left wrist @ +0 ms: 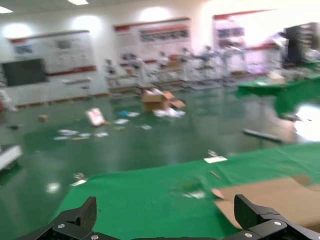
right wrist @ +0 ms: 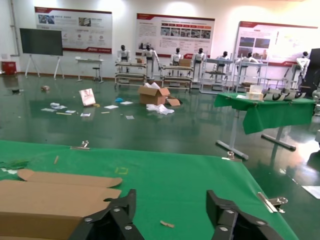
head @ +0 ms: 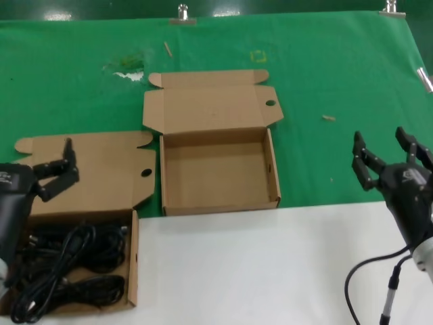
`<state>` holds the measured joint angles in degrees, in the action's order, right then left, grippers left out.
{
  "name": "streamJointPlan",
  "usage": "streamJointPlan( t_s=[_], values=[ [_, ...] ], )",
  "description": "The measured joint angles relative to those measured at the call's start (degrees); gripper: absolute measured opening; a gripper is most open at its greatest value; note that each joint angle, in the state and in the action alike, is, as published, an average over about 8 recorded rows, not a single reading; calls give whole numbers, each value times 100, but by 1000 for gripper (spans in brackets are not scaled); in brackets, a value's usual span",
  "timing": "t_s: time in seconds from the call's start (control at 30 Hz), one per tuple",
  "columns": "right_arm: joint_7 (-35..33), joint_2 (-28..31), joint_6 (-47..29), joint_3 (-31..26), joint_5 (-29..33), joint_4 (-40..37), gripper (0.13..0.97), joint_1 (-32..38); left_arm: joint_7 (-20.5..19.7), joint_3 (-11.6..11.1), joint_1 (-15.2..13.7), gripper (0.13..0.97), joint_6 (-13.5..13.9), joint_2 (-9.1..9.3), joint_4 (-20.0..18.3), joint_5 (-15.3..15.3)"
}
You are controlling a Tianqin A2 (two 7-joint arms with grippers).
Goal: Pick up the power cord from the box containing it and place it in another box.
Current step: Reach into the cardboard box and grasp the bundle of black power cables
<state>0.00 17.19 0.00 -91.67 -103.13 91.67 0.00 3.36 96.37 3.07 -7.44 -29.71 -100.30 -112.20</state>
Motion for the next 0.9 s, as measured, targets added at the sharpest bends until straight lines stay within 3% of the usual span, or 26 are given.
streamJointPlan(
  t_s=[0.13,0.2,0.27,0.37,0.5,0.6,0.73,0.9],
  values=[
    [0,0,0,0,0,0,468,0,153,352,272,966,-159,-993,-253,-897],
    [0,0,0,0,0,0,468,0,118,394,506,966,-110,-1468,-352,-1240],
    [1,0,0,0,0,0,468,0,-1,272,820,966,39,-1850,-432,-1450],
    [1,0,0,0,0,0,402,0,-231,-155,1383,966,382,-2204,-496,-1532],
    [1,0,0,0,0,0,314,0,-351,-795,2018,966,879,-2280,-395,-1374],
    [1,0,0,0,0,0,278,0,-315,-1065,2276,966,1192,-2193,-217,-1175],
    [1,0,0,0,1,0,223,0,-192,-1215,2421,966,1580,-1978,9,-902],
    [1,0,0,0,1,0,176,0,-13,-1239,2444,966,1912,-1684,187,-579]
  ],
)
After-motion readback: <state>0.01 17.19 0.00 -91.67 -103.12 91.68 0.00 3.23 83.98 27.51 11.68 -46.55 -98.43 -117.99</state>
